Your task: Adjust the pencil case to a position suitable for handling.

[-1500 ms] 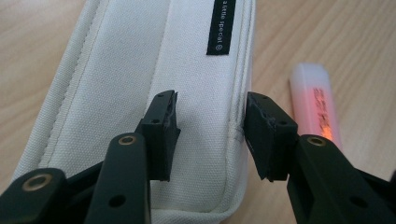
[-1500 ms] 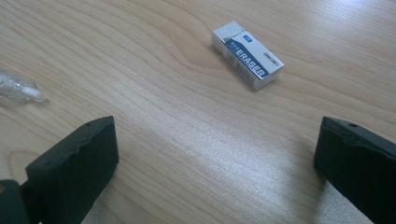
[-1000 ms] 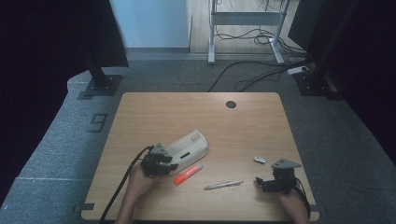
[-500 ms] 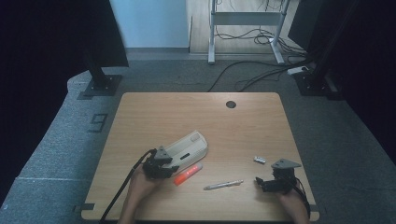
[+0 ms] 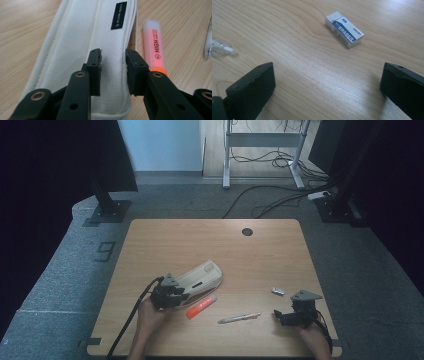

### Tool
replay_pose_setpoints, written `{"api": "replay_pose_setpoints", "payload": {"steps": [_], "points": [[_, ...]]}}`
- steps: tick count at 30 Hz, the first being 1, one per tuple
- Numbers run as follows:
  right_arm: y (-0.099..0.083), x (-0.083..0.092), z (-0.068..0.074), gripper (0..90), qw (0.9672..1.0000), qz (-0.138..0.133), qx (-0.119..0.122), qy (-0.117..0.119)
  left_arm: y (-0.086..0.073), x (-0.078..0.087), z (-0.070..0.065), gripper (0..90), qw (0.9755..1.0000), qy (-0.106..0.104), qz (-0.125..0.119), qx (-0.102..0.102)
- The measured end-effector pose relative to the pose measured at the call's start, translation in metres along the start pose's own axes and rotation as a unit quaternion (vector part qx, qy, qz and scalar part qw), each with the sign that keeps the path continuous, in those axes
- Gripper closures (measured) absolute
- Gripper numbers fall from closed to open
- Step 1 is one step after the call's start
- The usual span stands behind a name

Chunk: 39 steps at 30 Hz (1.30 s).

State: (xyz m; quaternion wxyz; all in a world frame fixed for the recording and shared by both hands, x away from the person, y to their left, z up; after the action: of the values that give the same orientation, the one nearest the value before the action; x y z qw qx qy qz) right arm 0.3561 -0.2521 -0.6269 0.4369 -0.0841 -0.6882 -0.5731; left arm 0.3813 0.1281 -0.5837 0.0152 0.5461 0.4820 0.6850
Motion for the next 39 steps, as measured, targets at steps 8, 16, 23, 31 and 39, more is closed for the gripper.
{"api": "replay_pose_setpoints", "payload": {"steps": [8, 16, 23, 31, 39], "points": [[0.0, 0.0, 0.0, 0.0, 1.0, 0.0, 0.0, 0.0, 0.009, 0.011, 0.004, 74.7, 0.9993, -0.013, -0.03, 0.016], [0.0, 0.0, 0.0, 0.0, 1.0, -0.001, -0.001, -0.001, 0.015, 0.02, 0.008, 75.8, 0.9978, -0.029, -0.047, 0.037], [0.0, 0.0, 0.0, 0.0, 1.0, -0.001, -0.001, -0.001, 0.018, 0.024, 0.012, 75.8, 0.9964, -0.043, -0.051, 0.053], [0.0, 0.0, 0.0, 0.0, 1.0, -0.001, -0.001, 0.0, 0.022, 0.032, 0.018, 76.5, 0.9917, -0.06, -0.072, 0.088], [0.001, 0.001, 0.001, 2.5, 1.0, -0.005, 0.004, 0.005, 0.022, 0.031, 0.018, 76.5, 0.991, -0.063, -0.073, 0.093]]}}
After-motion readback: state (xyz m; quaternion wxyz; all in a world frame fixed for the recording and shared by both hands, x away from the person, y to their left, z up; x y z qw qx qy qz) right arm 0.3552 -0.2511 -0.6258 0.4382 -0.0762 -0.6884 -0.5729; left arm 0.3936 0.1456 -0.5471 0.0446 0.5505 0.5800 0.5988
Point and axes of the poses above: each handheld gripper's, and its own axes: x roughly backward along the jaws, y roughly out of its top, z roughly to its left, the point moved 10 cm from there along -x, roughly forward along the jaws, and after that the axes turned 2 degrees about -x, right-handed, at the moved point
